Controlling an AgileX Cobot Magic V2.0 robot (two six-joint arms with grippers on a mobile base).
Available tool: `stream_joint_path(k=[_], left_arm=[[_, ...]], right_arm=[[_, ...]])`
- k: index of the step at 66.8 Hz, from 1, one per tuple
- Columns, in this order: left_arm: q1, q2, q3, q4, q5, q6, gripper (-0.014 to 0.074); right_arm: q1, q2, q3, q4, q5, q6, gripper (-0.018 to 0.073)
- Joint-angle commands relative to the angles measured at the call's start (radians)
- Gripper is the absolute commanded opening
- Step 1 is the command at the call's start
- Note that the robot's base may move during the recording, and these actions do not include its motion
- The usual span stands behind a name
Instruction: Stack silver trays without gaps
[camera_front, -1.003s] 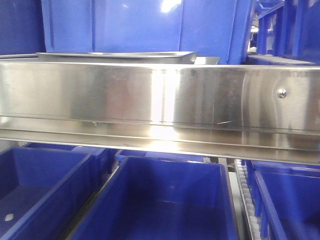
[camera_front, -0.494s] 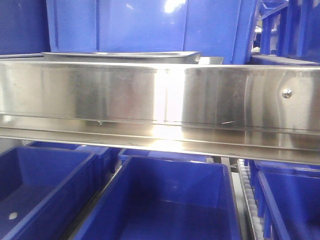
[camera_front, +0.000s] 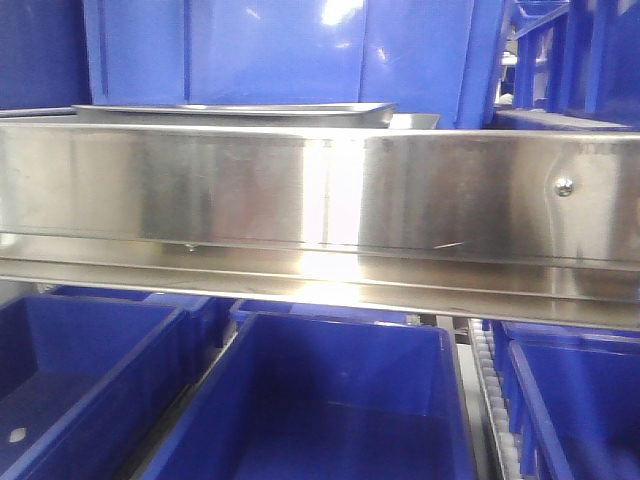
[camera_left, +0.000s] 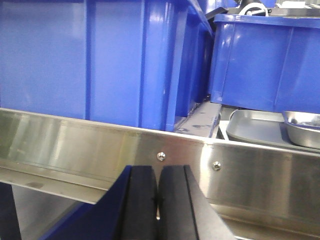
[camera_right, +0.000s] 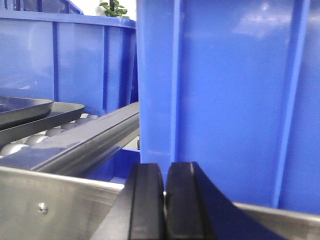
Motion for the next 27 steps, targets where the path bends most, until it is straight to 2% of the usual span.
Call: stream_joint_path(k=[1, 27], left_arm=[[0.001, -0.006, -0.002, 0.0, -0.023, 0.0, 0.0004], [0.001, -0.006, -0.002, 0.0, -0.023, 0.0, 0.0004]], right_arm=[[-0.006, -0.004, 0.0, 0.005, -0.027, -0.011, -0.0022], [-0.006, -0.004, 0.0, 0.005, -0.027, -0.011, -0.0022]])
